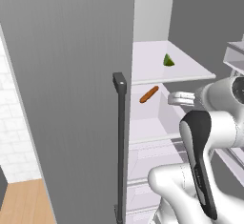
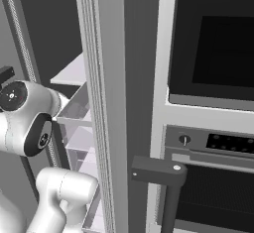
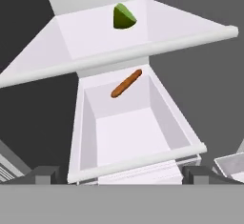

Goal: Grab a lemon wedge from the fridge and one ice cube from the ice bowl, and put them in the glass of lemonade.

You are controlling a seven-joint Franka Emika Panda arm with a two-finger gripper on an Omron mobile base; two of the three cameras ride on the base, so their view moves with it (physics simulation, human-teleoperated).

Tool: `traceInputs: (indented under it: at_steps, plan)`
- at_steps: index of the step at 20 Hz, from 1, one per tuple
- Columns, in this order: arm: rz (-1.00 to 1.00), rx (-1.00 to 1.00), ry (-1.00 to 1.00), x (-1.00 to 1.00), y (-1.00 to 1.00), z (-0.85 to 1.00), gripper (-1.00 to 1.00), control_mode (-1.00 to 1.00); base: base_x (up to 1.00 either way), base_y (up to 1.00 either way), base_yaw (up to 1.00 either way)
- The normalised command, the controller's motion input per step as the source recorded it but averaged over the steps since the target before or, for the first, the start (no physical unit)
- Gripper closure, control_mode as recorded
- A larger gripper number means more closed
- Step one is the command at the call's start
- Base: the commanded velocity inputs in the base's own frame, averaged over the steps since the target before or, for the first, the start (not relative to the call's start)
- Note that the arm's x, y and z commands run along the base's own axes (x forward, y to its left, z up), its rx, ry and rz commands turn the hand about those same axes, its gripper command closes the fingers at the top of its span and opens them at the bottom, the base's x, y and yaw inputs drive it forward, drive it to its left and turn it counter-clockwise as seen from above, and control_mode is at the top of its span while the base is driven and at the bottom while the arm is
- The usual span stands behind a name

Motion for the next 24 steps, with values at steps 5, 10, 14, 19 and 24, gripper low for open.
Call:
traceInputs:
  at_steps: [5, 10, 14, 19, 24]
  plan:
    - [0.00, -0.01, 0.00, -0.01, 0.00, 0.52, -1.00, -1.00, 0.00, 0.00, 0.00]
    - [0.00, 0.00, 0.00, 0.00, 0.00, 0.52, -1.00, -1.00, 0.00, 0.00, 0.00]
    - [0.00, 0.00, -0.01, 0.04, 0.00, 0.42, -1.00, -1.00, 0.00, 0.00, 0.00]
    - [0.00, 0.00, 0.00, 0.19, 0.00, 0.29, -1.00, -1.00, 0.00, 0.00, 0.00]
    - [0.00, 0.00, 0.01, 0.40, 0.00, 0.09, -1.00, -1.00, 0.00, 0.00, 0.00]
